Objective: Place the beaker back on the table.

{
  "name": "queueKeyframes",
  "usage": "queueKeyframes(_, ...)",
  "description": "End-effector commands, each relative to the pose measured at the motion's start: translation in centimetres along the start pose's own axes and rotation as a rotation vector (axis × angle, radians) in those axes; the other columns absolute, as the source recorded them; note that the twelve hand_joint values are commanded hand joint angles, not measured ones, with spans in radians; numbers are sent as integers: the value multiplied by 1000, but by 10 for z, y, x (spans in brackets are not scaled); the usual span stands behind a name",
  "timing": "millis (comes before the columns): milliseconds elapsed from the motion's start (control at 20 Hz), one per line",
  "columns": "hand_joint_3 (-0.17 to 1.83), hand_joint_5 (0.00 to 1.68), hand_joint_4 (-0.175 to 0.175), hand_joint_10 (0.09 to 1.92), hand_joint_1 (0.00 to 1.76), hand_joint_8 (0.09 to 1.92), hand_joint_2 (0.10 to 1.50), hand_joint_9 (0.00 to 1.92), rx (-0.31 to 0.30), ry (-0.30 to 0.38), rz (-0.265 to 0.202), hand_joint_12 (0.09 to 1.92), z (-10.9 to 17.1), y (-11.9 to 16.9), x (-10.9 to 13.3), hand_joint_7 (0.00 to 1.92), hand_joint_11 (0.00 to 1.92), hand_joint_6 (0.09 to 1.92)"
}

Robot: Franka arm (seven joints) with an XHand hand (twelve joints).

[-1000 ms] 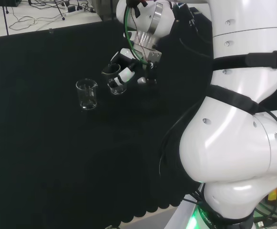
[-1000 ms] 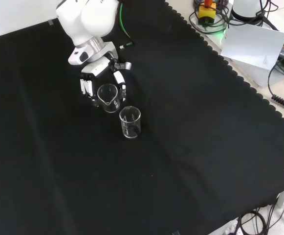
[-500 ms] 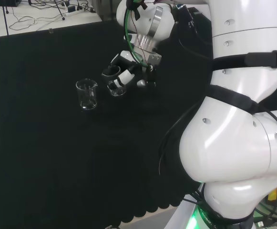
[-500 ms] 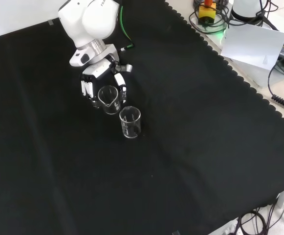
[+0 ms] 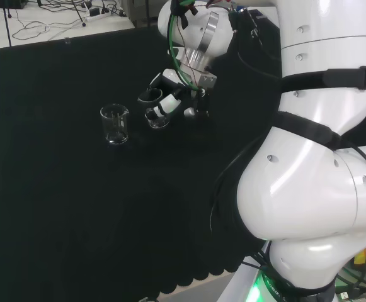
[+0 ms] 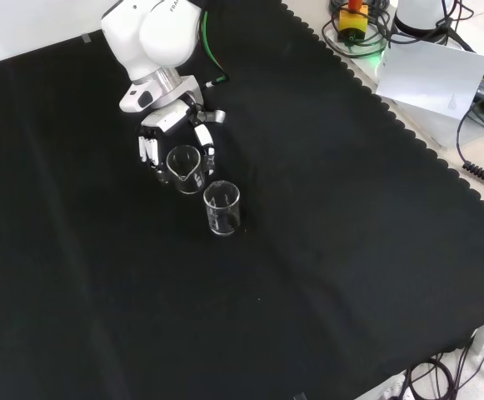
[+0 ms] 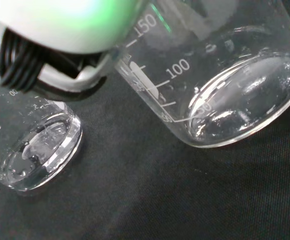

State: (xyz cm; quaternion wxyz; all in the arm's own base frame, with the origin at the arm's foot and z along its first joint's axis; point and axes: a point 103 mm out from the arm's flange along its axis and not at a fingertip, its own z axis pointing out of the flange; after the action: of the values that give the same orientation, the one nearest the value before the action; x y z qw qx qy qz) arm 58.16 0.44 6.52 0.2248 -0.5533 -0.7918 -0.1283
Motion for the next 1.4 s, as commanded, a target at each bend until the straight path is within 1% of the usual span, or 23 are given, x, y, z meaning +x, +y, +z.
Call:
queueKeyframes(50, 739, 1236, 52, 502, 1199, 591, 617, 1209, -4, 9, -10, 1017, -1, -3, -3, 1338, 935, 774)
queueKeyframes(100, 701, 1239, 70, 499, 1170, 608, 639, 1187, -3, 12, -13, 1045, -1, -4, -3, 1301, 896, 750)
queueKeyframes(200, 606, 1226, 133, 505, 1129, 654, 694, 1122, -2, 10, -15, 1124, -2, -6, -3, 1204, 781, 729)
queueKeyframes(250, 557, 1218, 154, 516, 1117, 680, 722, 1083, -2, 5, -15, 1170, -3, -6, -2, 1151, 718, 722)
queueKeyframes(350, 476, 1206, 171, 546, 1104, 725, 766, 1010, -1, -7, -15, 1247, -4, -7, -1, 1062, 606, 712)
queueKeyframes(450, 520, 1057, 54, 578, 1071, 756, 660, 937, 7, -13, -12, 1284, -4, -8, -1, 974, 520, 812)
queueKeyframes(500, 569, 995, 16, 591, 1059, 767, 610, 901, 11, -14, -10, 1302, -4, -8, 0, 934, 480, 861)
queueKeyframes(550, 610, 951, -4, 603, 1050, 776, 574, 868, 16, -16, -8, 1315, -4, -8, 0, 894, 446, 893)
queueKeyframes(650, 648, 895, -20, 611, 1037, 781, 539, 826, 20, -25, -6, 1324, -4, -9, 1, 842, 406, 915)
queueKeyframes(800, 661, 813, -32, 618, 1023, 782, 523, 778, 25, -32, 0, 1337, -5, -9, 3, 789, 360, 928)
queueKeyframes(950, 651, 653, -41, 634, 999, 782, 529, 682, 29, -38, 4, 1352, -7, -8, 4, 675, 303, 920)
queueKeyframes(1050, 644, 552, -44, 641, 987, 770, 534, 608, 26, -38, 4, 1371, -8, -8, 6, 588, 238, 880)
queueKeyframes(1150, 637, 447, -45, 646, 974, 750, 533, 515, 23, -47, 3, 1398, -12, -8, 9, 479, 140, 779)
queueKeyframes(1250, 633, 407, -45, 652, 966, 742, 532, 469, 29, -62, 0, 1408, -14, -8, 13, 427, 88, 718)
queueKeyframes(1400, 631, 399, -44, 661, 961, 737, 530, 447, 37, -78, -8, 1415, -16, -7, 20, 408, 63, 669)
